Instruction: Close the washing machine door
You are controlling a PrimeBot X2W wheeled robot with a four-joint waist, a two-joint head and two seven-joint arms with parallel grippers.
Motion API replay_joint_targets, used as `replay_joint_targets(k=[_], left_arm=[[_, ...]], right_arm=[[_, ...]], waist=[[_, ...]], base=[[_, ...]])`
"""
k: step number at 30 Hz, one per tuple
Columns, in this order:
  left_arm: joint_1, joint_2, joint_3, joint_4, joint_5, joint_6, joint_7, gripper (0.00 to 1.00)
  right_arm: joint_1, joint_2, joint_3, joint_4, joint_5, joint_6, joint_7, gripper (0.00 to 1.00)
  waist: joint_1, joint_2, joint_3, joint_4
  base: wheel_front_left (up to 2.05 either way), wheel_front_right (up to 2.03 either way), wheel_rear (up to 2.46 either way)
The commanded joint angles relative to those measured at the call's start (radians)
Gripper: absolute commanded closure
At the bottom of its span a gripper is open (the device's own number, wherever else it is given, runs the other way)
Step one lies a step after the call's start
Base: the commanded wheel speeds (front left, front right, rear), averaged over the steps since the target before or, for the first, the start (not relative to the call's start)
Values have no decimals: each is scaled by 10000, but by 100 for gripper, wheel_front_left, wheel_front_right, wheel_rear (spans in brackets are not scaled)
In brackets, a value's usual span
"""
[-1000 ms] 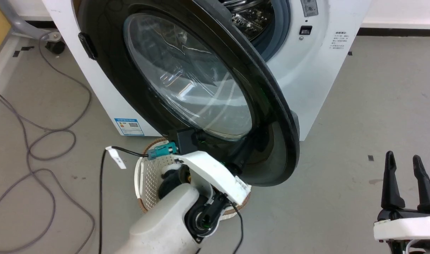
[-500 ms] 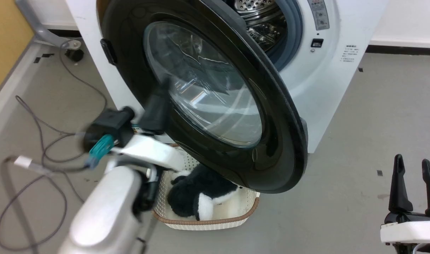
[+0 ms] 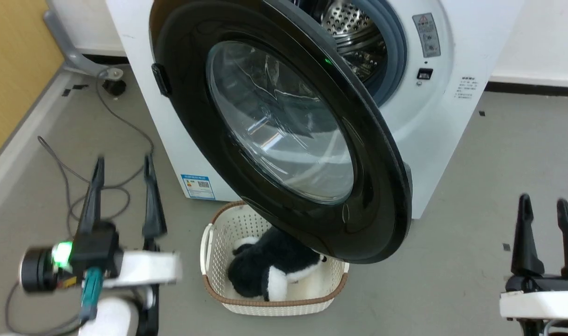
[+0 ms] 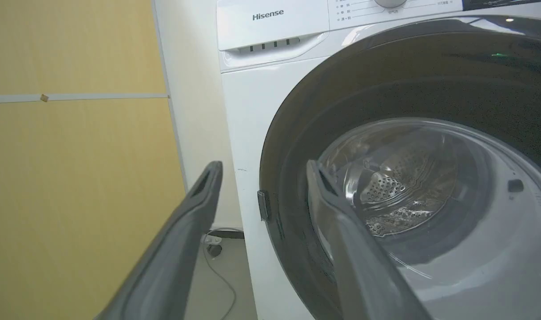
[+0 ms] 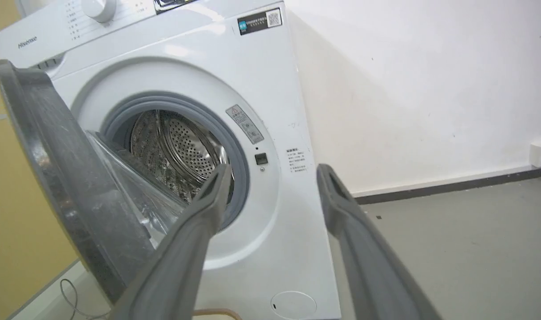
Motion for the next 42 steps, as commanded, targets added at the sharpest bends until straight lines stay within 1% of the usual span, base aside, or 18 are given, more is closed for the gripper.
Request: replay_joint_targets(k=[1, 9, 10, 12, 15, 17, 20, 24, 28, 30, 33, 35, 36, 42], left_arm=[[322, -28, 100, -93, -1, -54, -43, 0], [1696, -353, 452, -57, 274, -415, -43, 0], [1793, -390, 490, -17, 320, -458, -43, 0], [1915, -481, 556, 35, 394, -565, -43, 0], [2024, -637, 658, 87, 491, -700, -43, 0], [2050, -732, 712, 132, 559, -788, -43, 0], [2060, -860, 779, 185, 673, -897, -43, 0], [2033, -1029, 890, 212, 797, -994, -43, 0], [1974, -1194, 947, 243, 924, -1086, -43, 0], [1947, -1227, 968, 255, 945, -1115, -43, 0], [1848, -1372, 1031, 226, 1056, -1174, -43, 0], [1786, -1465, 1074, 170, 1134, -1191, -43, 0], [1786, -1465, 1074, 170, 1134, -1191, -43, 0], [1589, -1589, 1106, 113, 1298, -1236, -43, 0]], right_arm=[[-23, 3, 102, -240, 31, 6, -42, 0], [-752, 3, 842, -1761, -170, 6, -42, 0], [-892, 3, 951, -1930, -146, 6, -42, 29], [-1172, 3, 1192, -2259, -114, 6, -42, 100], [-1572, -65, 1740, -2657, -2, 6, -42, 100], [-1797, -246, 2245, -2792, 195, 6, -42, 100], [-2062, -847, 3305, -2835, 115, 6, -42, 100], [-2279, -1690, 4851, -2575, -267, 6, -42, 100], [-2281, -2231, 5895, -1995, -615, 6, -42, 100], [-2230, -2291, 6072, -1814, -649, 6, -42, 100], [-1997, -2460, 6491, -1081, -558, 6, -42, 100], [-1814, -2579, 6505, -491, -428, 6, -42, 100], [-1814, -2579, 6505, -491, -428, 6, -42, 100], [-1717, -2880, 6446, 684, -445, 6, -42, 100]], waist=[[1, 0, -53, 41], [1, 0, -327, 245], [1, 0, -348, 270], [1, 0, -387, 334], [1, 0, -419, 415], [1, 0, -433, 461], [1, 0, -444, 502], [1, 0, -416, 498], [1, 0, -345, 464], [1, 0, -311, 455], [1, 0, -146, 408], [1, 0, 4, 358], [1, 0, 4, 358], [1, 0, 349, 273]], base=[[0, 0, 0], [0, 0, 0], [0, 0, 0], [0, 0, 0], [0, 0, 0], [0, 0, 0], [0, 0, 0], [0, 0, 0], [0, 0, 0], [0, 0, 0], [0, 0, 0], [0, 0, 0], [0, 0, 0], [0, 0, 0]])
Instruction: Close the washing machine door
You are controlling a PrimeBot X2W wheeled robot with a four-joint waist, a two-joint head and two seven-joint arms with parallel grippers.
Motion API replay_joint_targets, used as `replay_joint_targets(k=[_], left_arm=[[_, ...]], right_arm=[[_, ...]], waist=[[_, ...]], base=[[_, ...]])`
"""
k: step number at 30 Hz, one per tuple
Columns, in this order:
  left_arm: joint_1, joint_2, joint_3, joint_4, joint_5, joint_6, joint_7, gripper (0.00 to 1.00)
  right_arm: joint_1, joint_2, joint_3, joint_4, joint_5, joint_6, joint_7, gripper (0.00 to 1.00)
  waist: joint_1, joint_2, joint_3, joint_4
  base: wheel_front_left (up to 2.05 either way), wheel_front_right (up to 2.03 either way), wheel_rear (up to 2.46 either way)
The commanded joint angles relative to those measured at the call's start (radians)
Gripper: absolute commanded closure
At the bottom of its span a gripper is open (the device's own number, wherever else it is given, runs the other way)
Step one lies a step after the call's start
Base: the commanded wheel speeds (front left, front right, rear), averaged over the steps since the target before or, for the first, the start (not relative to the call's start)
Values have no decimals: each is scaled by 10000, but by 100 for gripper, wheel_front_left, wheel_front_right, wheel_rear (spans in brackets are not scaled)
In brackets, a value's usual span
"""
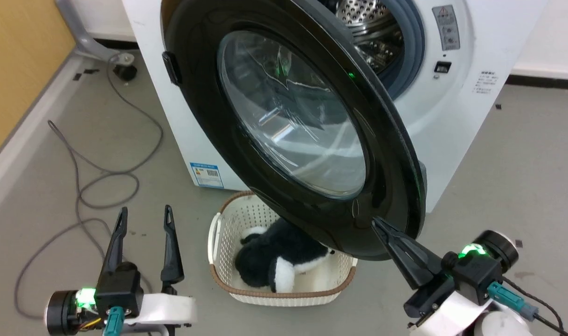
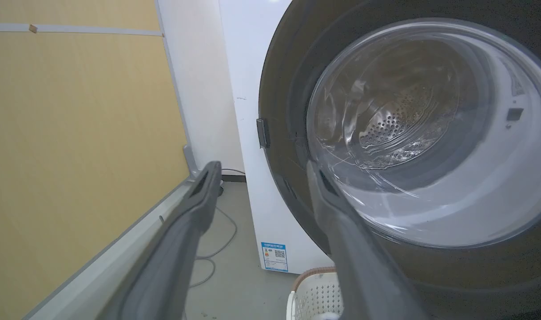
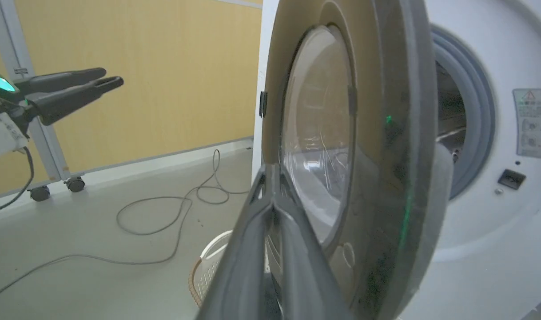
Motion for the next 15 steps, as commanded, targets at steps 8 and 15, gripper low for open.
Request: replay_joint_targets(k=[8, 15], left_arm=[[-509, -181, -83, -57, 209, -40, -43, 0], [-872, -250, -220, -41, 339, -30, -43, 0]], right_arm=[[-202, -72, -716, 976, 259, 4, -38, 100], [-721, -41, -1623, 1339, 262, 4, -38, 100]], waist=[[0, 0, 603, -27], [0, 0, 1129, 50]], base=[[0, 0, 0], [0, 0, 0]])
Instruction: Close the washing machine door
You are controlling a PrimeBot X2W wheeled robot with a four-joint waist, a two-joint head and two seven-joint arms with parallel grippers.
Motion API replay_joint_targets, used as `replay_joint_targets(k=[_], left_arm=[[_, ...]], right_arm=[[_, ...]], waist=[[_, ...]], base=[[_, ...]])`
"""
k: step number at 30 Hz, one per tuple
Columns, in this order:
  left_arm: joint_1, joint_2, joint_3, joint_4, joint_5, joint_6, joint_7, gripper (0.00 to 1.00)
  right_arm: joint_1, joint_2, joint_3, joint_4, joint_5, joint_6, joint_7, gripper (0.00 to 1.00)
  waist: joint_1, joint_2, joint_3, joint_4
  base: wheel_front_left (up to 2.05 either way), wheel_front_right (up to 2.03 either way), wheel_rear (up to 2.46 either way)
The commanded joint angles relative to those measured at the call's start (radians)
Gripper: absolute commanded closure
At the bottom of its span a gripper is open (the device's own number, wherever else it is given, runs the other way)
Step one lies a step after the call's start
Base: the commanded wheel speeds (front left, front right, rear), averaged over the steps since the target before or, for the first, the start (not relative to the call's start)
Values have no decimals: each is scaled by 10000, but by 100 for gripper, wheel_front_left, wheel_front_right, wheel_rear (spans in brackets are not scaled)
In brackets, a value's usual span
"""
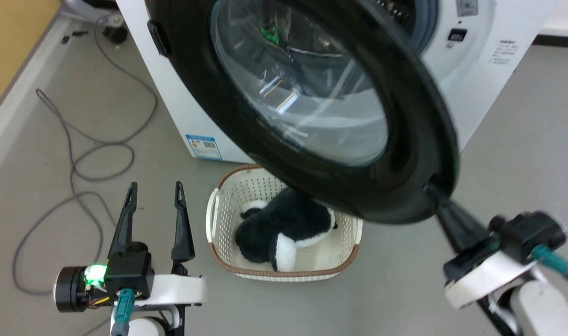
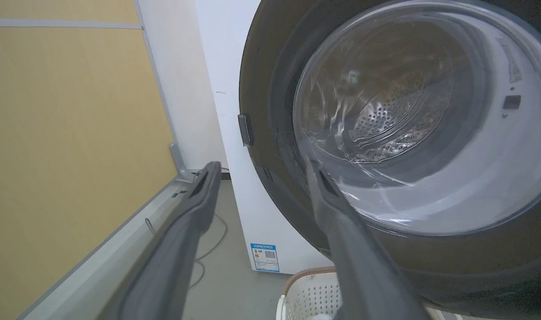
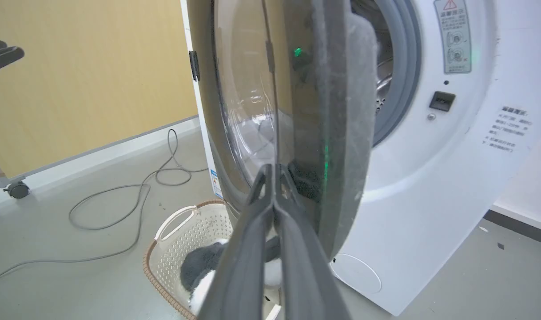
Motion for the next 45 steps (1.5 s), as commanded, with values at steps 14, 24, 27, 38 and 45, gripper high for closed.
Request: replay_joint_targets(k=[14, 24, 27, 38, 45], left_arm=[[-801, -210, -231, -24, 31, 66, -43, 0], [-1108, -318, -328, 12, -23, 104, -43, 0], [-1229, -356, -370, 46, -49, 121, -43, 0], [-1312, -413, -370, 155, -63, 142, -43, 0], [-1055, -309, -158, 312, -5, 159, -44, 0]], right_arm=[[-2783, -252, -1559, 2059, -616, -19, -42, 100], [-4821, -58, -2732, 3724, -919, -19, -42, 100], [-5393, 11, -3183, 4212, -1055, -19, -42, 100], [-6256, 194, -3250, 5297, -1823, -19, -42, 100], [-5752, 783, -3402, 4916, -1513, -19, -42, 100]], waist=[[0, -1, 1168, 452], [0, -1, 1767, 707], [0, -1, 1920, 781], [0, -1, 1968, 775], [0, -1, 1411, 337]], base=[[0, 0, 0], [0, 0, 0], [0, 0, 0], [0, 0, 0], [0, 0, 0]])
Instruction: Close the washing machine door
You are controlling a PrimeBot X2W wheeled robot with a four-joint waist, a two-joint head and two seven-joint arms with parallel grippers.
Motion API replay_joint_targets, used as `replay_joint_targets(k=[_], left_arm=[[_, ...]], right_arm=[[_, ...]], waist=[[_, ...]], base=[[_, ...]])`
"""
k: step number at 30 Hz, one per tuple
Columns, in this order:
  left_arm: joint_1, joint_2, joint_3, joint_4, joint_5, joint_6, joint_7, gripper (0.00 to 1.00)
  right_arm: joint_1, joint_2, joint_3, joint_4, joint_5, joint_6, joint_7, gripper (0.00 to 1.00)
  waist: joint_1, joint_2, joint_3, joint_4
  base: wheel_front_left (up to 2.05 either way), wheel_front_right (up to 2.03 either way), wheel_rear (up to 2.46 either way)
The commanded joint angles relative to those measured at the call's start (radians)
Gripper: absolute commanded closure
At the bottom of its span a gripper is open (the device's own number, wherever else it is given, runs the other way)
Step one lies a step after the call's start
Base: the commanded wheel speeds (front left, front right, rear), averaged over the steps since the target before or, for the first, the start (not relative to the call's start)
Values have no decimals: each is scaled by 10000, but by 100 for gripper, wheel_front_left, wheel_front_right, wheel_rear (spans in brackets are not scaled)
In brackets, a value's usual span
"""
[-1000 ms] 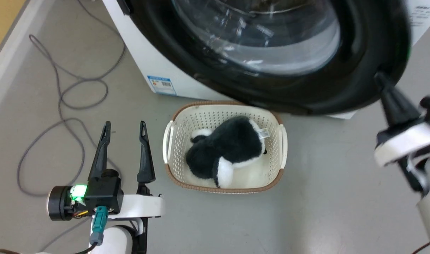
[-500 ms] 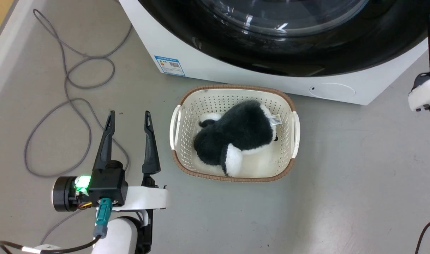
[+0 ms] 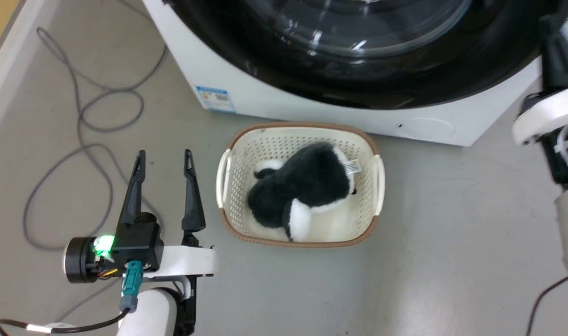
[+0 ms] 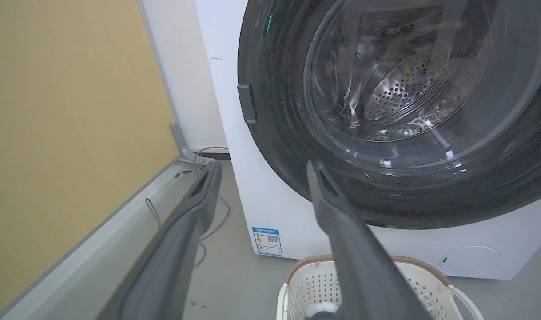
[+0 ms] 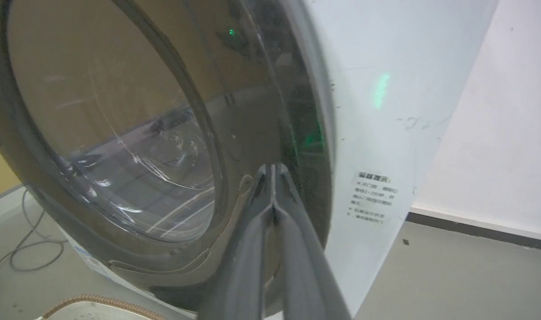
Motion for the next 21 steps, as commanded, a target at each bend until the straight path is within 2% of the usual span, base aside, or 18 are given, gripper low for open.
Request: replay_joint_targets(k=[1, 13, 21], left_arm=[[136, 77, 59, 49, 19, 24, -44, 0], [690, 346, 317, 270, 43, -58, -44, 0], [1273, 421, 367, 422, 42, -74, -44, 0]], right_arm=[[320, 93, 31, -251, 113, -9, -42, 100], [2702, 688, -227, -2780, 171, -9, -42, 100], [4531, 1193, -182, -3493, 128, -9, -42, 100]], waist=[[-1, -1, -325, -290], [-1, -1, -1662, -1352], [-1, -1, -2510, -1851]], base=[[0, 0, 0], [0, 0, 0], [0, 0, 0]])
